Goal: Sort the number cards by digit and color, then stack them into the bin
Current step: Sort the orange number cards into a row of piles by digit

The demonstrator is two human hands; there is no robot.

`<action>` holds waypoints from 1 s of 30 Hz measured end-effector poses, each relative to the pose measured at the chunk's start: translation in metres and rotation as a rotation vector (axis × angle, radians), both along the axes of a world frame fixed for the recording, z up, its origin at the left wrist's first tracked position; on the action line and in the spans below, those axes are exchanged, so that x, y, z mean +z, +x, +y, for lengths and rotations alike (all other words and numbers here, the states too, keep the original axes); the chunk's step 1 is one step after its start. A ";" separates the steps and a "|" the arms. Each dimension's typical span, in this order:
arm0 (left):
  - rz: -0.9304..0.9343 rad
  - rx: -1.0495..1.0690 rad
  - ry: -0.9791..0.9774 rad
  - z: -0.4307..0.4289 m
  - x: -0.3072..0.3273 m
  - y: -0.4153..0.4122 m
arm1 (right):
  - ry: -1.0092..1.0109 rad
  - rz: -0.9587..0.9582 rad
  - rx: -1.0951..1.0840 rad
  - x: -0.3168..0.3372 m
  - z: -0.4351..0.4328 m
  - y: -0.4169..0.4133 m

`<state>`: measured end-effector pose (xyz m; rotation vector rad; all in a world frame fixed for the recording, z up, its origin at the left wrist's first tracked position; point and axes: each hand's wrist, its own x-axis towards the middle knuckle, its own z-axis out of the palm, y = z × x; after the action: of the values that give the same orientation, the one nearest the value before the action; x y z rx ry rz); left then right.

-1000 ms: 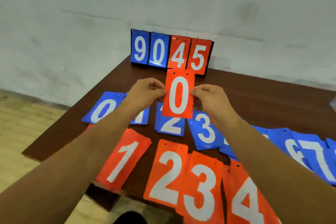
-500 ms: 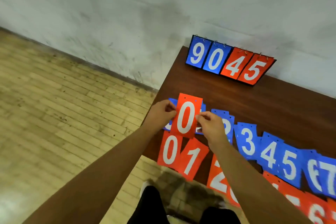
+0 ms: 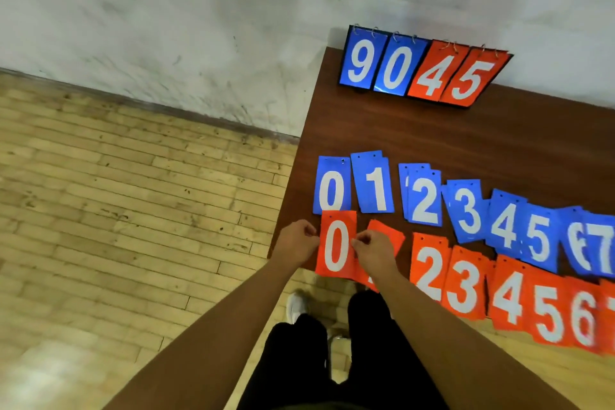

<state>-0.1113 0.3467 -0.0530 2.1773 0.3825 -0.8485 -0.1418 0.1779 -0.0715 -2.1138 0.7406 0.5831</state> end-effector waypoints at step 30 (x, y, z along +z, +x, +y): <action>-0.071 -0.004 -0.048 -0.008 -0.039 -0.044 | 0.123 0.127 -0.222 -0.020 0.024 -0.003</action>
<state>-0.1550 0.3384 -0.0922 2.1578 0.3191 -0.7720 -0.1448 0.2014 -0.0911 -1.8647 0.9713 0.6286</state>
